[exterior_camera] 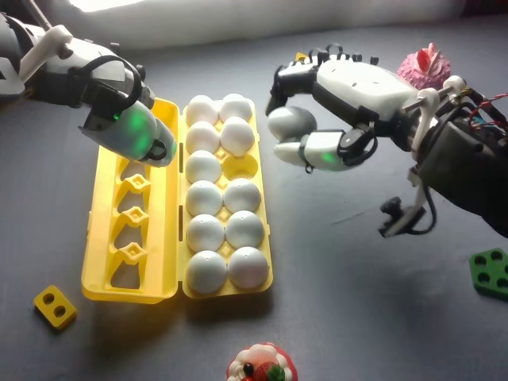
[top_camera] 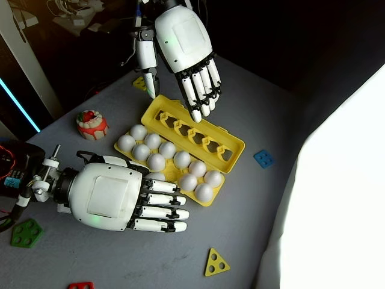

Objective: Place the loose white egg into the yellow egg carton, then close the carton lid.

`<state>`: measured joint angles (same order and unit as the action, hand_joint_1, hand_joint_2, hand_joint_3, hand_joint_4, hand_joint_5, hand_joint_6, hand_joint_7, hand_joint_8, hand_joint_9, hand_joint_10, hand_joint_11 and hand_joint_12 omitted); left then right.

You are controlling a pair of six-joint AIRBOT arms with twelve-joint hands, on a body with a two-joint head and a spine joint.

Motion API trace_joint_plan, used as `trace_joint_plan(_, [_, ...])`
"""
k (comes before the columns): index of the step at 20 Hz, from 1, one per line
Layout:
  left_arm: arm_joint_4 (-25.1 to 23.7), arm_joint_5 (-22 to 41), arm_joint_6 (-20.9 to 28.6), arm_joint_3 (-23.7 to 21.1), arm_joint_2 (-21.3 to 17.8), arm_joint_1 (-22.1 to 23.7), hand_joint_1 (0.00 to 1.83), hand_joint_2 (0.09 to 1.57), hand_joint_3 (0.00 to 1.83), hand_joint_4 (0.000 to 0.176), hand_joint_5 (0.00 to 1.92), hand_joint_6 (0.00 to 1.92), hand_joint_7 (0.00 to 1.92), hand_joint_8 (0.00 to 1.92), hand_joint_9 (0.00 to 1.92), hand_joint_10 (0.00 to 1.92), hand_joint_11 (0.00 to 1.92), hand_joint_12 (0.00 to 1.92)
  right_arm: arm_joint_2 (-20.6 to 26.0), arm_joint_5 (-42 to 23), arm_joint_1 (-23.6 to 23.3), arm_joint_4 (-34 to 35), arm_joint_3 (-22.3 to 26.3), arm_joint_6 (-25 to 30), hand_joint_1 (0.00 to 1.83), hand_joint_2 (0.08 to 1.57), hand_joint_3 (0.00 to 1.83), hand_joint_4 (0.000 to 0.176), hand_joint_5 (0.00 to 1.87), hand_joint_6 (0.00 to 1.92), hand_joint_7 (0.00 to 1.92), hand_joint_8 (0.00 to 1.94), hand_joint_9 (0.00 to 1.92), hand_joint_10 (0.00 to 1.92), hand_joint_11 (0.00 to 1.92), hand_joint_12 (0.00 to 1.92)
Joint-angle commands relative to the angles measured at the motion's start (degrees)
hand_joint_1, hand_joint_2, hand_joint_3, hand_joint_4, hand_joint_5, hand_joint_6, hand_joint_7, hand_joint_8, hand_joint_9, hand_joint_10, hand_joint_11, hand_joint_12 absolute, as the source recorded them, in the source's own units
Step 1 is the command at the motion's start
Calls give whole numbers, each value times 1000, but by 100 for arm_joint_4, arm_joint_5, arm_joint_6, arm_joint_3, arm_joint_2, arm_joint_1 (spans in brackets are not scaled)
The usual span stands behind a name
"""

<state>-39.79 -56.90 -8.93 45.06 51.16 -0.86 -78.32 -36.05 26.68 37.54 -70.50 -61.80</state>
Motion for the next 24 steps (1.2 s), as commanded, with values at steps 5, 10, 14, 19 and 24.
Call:
trace_joint_plan(5, [-299,214,42,62,-25,69,118,1359,3,20,97,3,115,0,140,1,0,627,-383,-530,-17,-543,-488,1072,1085,1203,2,0,818,1261,482,1,219,11,0,432])
trace_joint_plan(10, [-300,219,39,180,-26,56,102,1363,2,24,99,1,129,5,144,2,0,610,-888,-494,-10,-755,-1080,1909,1087,1199,0,0,828,1248,472,3,196,3,0,312])
trace_joint_plan(14, [-301,222,40,239,-25,63,164,1354,0,20,121,7,138,4,161,6,0,625,-1113,-494,-30,-757,-1185,2108,1065,1213,2,0,802,1289,449,2,187,1,0,275])
trace_joint_plan(19, [-300,222,40,238,-25,67,110,1363,1,21,95,4,124,6,141,8,0,588,-1248,-590,-39,-752,-1218,2112,1068,1220,0,0,789,1315,384,5,157,2,0,293])
trace_joint_plan(24, [-299,209,45,242,-24,93,111,1363,1,30,69,7,125,8,145,8,0,559,-1352,-631,-9,-734,-1283,2112,1074,1226,0,0,775,1333,367,1,139,1,0,314])
